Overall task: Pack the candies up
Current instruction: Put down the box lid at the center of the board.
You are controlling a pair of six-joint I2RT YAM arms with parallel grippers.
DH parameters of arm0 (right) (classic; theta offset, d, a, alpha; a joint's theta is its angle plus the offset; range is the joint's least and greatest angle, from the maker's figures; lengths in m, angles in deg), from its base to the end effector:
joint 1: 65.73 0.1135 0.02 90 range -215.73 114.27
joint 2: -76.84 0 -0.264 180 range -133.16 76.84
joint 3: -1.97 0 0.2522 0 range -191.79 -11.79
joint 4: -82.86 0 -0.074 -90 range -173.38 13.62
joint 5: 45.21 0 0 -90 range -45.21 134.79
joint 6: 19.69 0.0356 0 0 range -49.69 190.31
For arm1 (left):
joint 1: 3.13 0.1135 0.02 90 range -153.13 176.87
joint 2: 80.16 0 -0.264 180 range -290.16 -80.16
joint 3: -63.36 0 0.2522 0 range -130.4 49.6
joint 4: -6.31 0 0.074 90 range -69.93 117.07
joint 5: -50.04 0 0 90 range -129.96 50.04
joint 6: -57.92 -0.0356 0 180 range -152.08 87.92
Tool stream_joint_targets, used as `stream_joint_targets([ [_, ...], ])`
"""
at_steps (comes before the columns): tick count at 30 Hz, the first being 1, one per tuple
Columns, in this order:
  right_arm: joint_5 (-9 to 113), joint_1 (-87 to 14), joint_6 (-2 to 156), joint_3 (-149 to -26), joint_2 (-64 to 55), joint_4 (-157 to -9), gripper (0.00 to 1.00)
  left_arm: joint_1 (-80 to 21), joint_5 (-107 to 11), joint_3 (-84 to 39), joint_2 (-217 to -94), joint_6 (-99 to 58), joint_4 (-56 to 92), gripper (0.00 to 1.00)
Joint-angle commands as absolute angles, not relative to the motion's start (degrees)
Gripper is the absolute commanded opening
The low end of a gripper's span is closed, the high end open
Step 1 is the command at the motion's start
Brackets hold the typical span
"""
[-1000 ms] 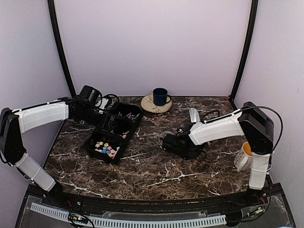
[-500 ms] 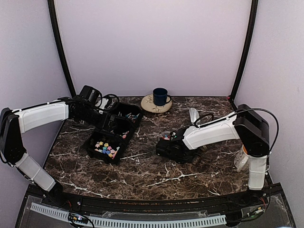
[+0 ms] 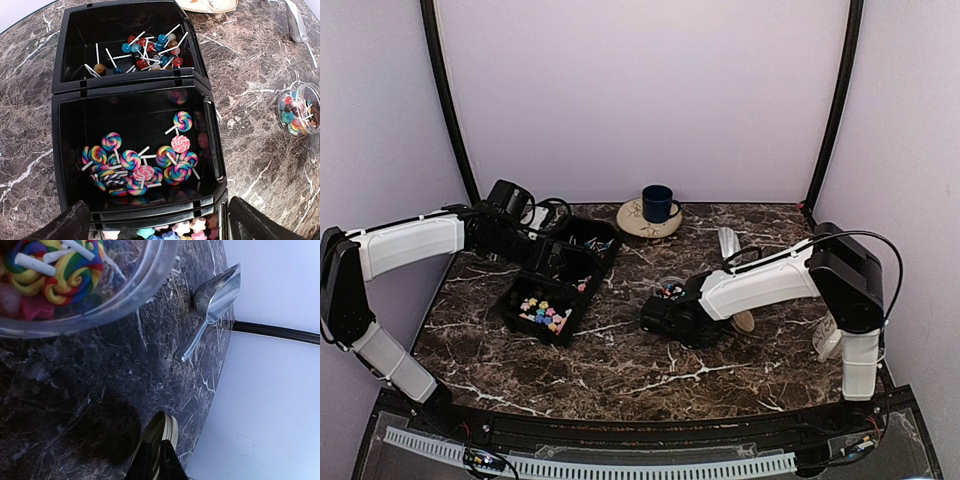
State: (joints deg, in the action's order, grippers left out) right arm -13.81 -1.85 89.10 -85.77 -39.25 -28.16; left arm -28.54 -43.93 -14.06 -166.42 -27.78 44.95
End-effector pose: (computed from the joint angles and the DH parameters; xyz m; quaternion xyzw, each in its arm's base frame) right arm 0.1797 0.2975 0.1390 -0.3626 0.7918 -0.4035 0.2807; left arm 0.2934 -0.1421 0.2575 0.1830 0.9133 -0.1241 0.3420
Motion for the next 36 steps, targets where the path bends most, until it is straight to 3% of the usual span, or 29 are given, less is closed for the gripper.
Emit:
stream_joint_targets([
  [1,-10.6,-1.3,87.8,-85.5,-36.6,-31.8,0.12,-28.7,-44.1,-13.8,-165.0,-27.2,44.9,0.99],
  [14,-2.1,-2.2,84.1,-81.8,-30.2,-41.8,0.4,-28.9,-44.9,-12.3,-162.9,-27.3,42.3,0.99],
  [30,19.1,-13.0,81.9,-69.6,-10.1,-59.6,0.51,-33.0,-53.1,-6.9,-153.1,-27.7,25.8,0.99],
  [36,22.1,-15.6,82.3,-66.1,-4.9,-64.0,0.53,-40.5,-49.3,-8.3,-156.4,-27.3,23.2,0.99],
])
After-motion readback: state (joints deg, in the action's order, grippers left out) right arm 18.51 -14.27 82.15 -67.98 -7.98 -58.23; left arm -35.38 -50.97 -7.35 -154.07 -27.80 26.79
